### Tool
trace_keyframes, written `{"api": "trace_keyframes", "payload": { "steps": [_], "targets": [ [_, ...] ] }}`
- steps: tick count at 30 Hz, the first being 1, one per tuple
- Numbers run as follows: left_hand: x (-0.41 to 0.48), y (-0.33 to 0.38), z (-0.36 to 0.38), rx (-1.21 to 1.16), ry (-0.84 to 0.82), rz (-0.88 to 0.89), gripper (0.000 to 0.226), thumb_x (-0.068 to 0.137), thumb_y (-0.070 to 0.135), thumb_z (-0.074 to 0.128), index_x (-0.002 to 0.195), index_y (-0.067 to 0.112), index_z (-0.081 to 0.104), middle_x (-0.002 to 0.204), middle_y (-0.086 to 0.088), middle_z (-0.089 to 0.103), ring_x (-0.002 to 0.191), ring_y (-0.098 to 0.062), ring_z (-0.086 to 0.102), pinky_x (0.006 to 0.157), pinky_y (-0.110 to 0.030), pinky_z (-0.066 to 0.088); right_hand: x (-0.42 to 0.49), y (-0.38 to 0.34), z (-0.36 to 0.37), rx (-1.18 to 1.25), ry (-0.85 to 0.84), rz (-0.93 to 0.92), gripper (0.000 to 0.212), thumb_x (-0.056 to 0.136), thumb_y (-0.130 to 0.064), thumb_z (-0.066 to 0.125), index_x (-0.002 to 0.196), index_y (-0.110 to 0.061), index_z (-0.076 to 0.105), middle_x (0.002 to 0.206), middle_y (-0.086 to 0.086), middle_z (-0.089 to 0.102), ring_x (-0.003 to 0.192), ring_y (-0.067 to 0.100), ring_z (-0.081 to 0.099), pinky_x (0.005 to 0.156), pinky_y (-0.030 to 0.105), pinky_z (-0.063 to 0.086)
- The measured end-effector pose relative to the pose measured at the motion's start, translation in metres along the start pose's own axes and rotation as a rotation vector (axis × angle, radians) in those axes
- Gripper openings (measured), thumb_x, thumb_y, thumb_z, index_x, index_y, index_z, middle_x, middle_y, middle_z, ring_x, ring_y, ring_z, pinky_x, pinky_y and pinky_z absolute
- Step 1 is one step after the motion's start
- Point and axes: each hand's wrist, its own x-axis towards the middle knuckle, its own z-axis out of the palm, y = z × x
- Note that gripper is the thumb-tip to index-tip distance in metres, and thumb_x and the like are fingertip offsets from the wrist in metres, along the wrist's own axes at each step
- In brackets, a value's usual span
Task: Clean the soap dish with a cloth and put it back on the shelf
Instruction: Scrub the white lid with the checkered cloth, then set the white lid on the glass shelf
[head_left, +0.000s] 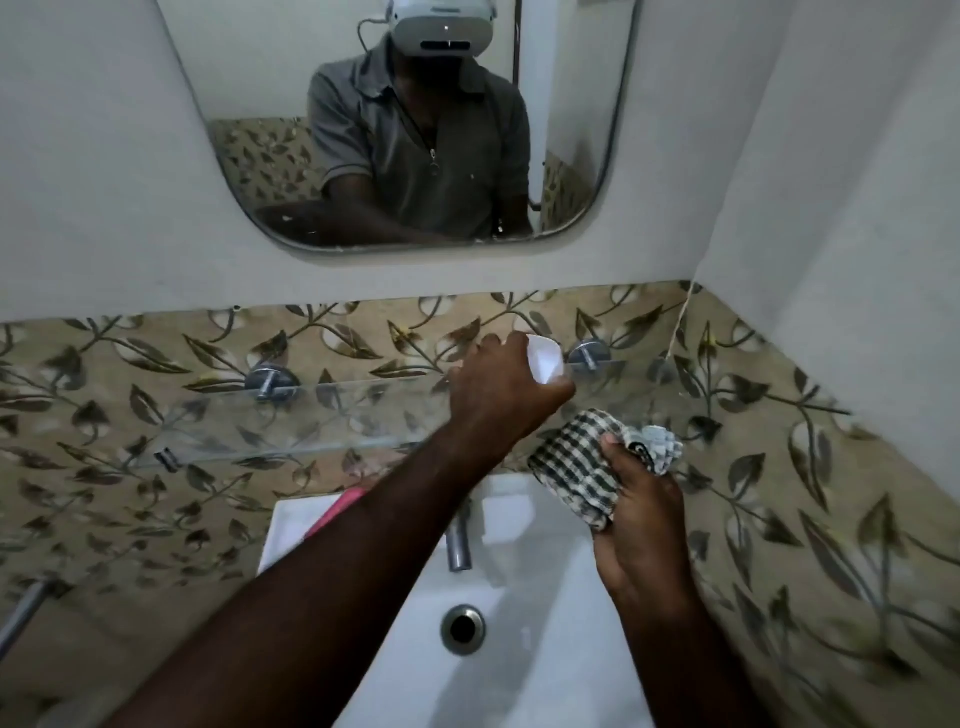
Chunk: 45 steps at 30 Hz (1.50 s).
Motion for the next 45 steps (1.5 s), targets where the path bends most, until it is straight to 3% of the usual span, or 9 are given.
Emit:
{"api": "trace_keyframes", "payload": {
  "steps": [10, 15, 18, 22, 27, 30, 35, 41, 45],
  "targets": [
    [0.007, -0.010, 0.025, 0.202, -0.070, 0.022, 0.070, 0.077, 0.056, 0.064, 0.130, 0.015, 0.044, 0.127, -0.012, 0.057, 0.118, -0.035, 0.050, 0.091, -0.044, 0.041, 0.009, -0.008, 0.002, 0.028, -0.030, 0.057, 0.032, 0.090, -0.005, 0.064, 0.121, 0.004, 0.063, 0.114, 0.026, 0.069, 0.108, 0.040, 0.067, 0.099, 0.060, 0.048],
    [-0.001, -0.013, 0.014, -0.015, 0.006, 0.139, 0.067, 0.081, 0.051, 0.063, 0.136, 0.017, 0.046, 0.131, -0.009, 0.054, 0.121, -0.030, 0.049, 0.099, -0.048, 0.041, 0.006, -0.003, 0.006, 0.013, -0.121, 0.067, 0.035, 0.089, -0.007, 0.063, 0.122, 0.005, 0.063, 0.118, 0.029, 0.067, 0.110, 0.043, 0.065, 0.100, 0.063, 0.046],
    [-0.028, -0.022, -0.001, -0.279, 0.179, 0.313, 0.037, 0.086, 0.032, 0.063, 0.116, 0.011, 0.063, 0.112, -0.006, 0.066, 0.105, -0.024, 0.059, 0.091, -0.040, 0.046, 0.001, 0.001, 0.004, -0.106, -0.183, 0.069, 0.027, 0.088, -0.003, 0.059, 0.113, 0.004, 0.067, 0.111, 0.027, 0.070, 0.102, 0.043, 0.069, 0.093, 0.060, 0.052],
    [-0.088, -0.052, -0.006, -0.390, 0.304, 0.451, 0.015, 0.087, 0.019, 0.059, 0.085, 0.007, 0.068, 0.079, -0.006, 0.066, 0.077, -0.023, 0.059, 0.071, -0.039, 0.045, -0.014, 0.019, 0.008, -0.302, -0.322, 0.170, 0.016, 0.078, -0.010, 0.062, 0.088, -0.003, 0.072, 0.085, 0.020, 0.072, 0.075, 0.035, 0.072, 0.062, 0.047, 0.059],
    [-0.129, -0.127, 0.009, -0.428, 0.338, 0.228, 0.013, 0.088, 0.021, 0.056, 0.081, 0.012, 0.063, 0.076, 0.001, 0.061, 0.074, -0.015, 0.054, 0.069, -0.030, 0.042, -0.024, 0.070, 0.013, -0.500, -0.376, 0.273, 0.019, 0.087, 0.003, 0.054, 0.100, 0.006, 0.067, 0.094, 0.029, 0.071, 0.083, 0.046, 0.070, 0.072, 0.061, 0.058],
    [-0.137, -0.189, 0.028, -0.342, 0.246, 0.004, 0.028, 0.086, 0.035, 0.053, 0.089, 0.010, 0.064, 0.083, 0.001, 0.061, 0.079, -0.010, 0.053, 0.073, -0.026, 0.042, -0.024, 0.100, 0.017, -0.569, -0.368, 0.317, 0.021, 0.089, 0.007, 0.052, 0.104, 0.001, 0.066, 0.094, 0.024, 0.073, 0.077, 0.040, 0.072, 0.069, 0.052, 0.061],
    [-0.143, -0.282, 0.060, -0.039, -0.100, -0.360, 0.087, 0.072, 0.053, 0.067, 0.138, 0.002, 0.045, 0.130, -0.018, 0.056, 0.121, -0.037, 0.051, 0.096, -0.044, 0.045, -0.020, 0.130, 0.033, -0.689, -0.426, 0.311, 0.026, 0.087, 0.016, 0.049, 0.092, -0.005, 0.064, 0.075, 0.014, 0.063, 0.054, 0.021, 0.059, 0.050, 0.026, 0.049],
    [-0.135, -0.329, 0.088, 0.155, -0.279, -0.313, 0.120, 0.069, 0.054, 0.078, 0.150, -0.005, 0.013, 0.152, -0.025, 0.031, 0.143, -0.040, 0.026, 0.113, -0.052, 0.027, -0.020, 0.137, 0.060, -0.687, -0.475, 0.403, 0.023, 0.085, 0.021, 0.033, 0.080, 0.002, 0.045, 0.062, 0.006, 0.031, 0.043, 0.011, 0.031, 0.042, 0.018, 0.028],
    [-0.123, -0.332, 0.094, 0.116, -0.274, -0.279, 0.120, 0.066, 0.048, 0.082, 0.150, -0.005, 0.015, 0.149, -0.025, 0.035, 0.139, -0.040, 0.031, 0.110, -0.057, 0.027, -0.012, 0.151, 0.063, -0.859, -0.495, 0.279, 0.025, 0.086, 0.014, 0.047, 0.088, -0.010, 0.052, 0.069, 0.014, 0.045, 0.048, 0.014, 0.049, 0.046, 0.019, 0.042]
  ]
}}
